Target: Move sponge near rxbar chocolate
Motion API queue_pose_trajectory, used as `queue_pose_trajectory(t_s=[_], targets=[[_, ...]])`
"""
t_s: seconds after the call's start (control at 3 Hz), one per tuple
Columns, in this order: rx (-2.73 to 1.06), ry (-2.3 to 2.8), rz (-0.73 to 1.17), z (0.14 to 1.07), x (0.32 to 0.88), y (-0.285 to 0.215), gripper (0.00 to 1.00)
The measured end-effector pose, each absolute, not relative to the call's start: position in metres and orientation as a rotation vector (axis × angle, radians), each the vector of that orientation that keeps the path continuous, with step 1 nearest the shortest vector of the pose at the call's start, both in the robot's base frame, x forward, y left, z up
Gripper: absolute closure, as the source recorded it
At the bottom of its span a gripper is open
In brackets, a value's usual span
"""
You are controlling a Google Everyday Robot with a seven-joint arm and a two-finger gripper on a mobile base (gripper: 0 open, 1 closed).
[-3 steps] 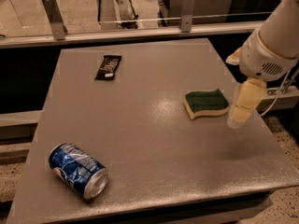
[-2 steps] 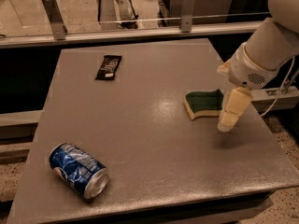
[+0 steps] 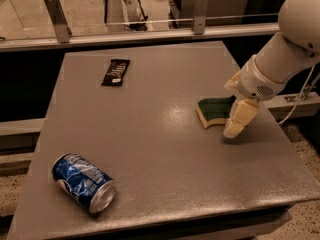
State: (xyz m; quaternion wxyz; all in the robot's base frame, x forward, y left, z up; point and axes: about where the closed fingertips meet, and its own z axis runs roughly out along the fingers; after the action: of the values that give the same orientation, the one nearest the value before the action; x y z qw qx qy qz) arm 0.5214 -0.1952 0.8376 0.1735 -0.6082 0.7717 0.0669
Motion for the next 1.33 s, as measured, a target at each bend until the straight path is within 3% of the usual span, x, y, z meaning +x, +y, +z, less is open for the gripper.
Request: queue_pose_trajectory(t_s=[1.0,1.33], targets=[[-1.674,2.113,0.187,0.862,0.533,-0.194,0.88],[-1.661,2.067,0.142,0.899,0.536,-0.201,1.0]])
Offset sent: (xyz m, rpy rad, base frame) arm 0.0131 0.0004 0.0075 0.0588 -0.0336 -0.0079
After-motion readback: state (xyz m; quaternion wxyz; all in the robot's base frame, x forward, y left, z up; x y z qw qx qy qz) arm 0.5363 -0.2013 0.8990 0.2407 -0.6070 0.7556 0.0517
